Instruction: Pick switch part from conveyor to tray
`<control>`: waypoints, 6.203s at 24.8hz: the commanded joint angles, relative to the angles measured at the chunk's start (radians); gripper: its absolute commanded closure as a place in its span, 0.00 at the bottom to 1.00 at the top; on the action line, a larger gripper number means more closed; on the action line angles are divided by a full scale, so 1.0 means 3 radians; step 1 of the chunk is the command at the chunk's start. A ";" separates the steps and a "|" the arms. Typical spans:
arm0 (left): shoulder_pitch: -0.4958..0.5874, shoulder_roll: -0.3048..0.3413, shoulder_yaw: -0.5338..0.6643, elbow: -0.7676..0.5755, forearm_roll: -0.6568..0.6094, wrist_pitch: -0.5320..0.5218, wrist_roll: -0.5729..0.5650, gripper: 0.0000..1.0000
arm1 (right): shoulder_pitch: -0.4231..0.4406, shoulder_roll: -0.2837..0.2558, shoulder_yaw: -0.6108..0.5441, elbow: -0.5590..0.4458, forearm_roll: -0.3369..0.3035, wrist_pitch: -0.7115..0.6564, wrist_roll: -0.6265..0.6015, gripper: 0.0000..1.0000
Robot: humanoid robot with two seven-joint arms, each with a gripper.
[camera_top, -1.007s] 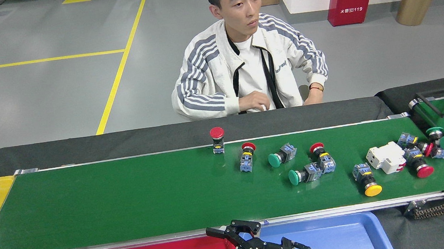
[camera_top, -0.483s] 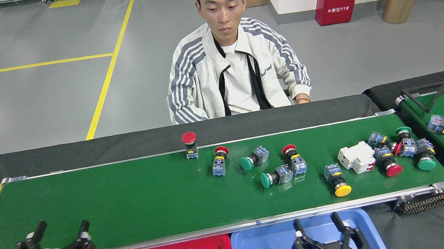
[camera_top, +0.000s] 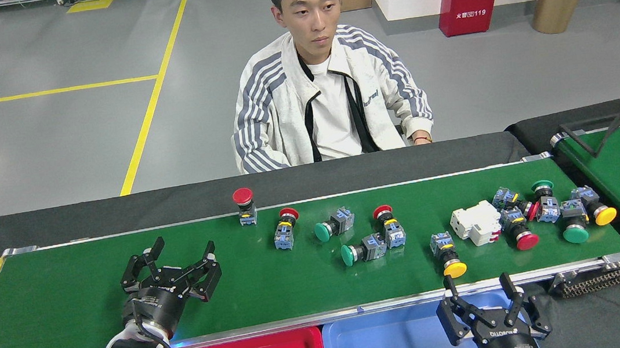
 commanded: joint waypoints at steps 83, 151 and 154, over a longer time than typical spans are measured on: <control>0.0697 0.0557 0.1084 -0.0397 0.0336 -0.1466 -0.0065 0.00 | -0.0627 0.0281 0.0022 0.0777 0.0345 -0.0269 0.0128 0.01; 0.1607 -0.0190 0.1800 -0.1297 0.0617 -0.0602 -0.0096 0.00 | 0.0053 -0.0021 -0.0878 -0.0047 -0.0115 -0.0760 -0.0169 0.00; 0.1127 -0.0164 0.1719 -0.0863 0.0208 -0.0530 -0.0106 0.00 | 0.0064 -0.0083 -0.0853 -0.0047 -0.0115 -0.0765 -0.0158 0.00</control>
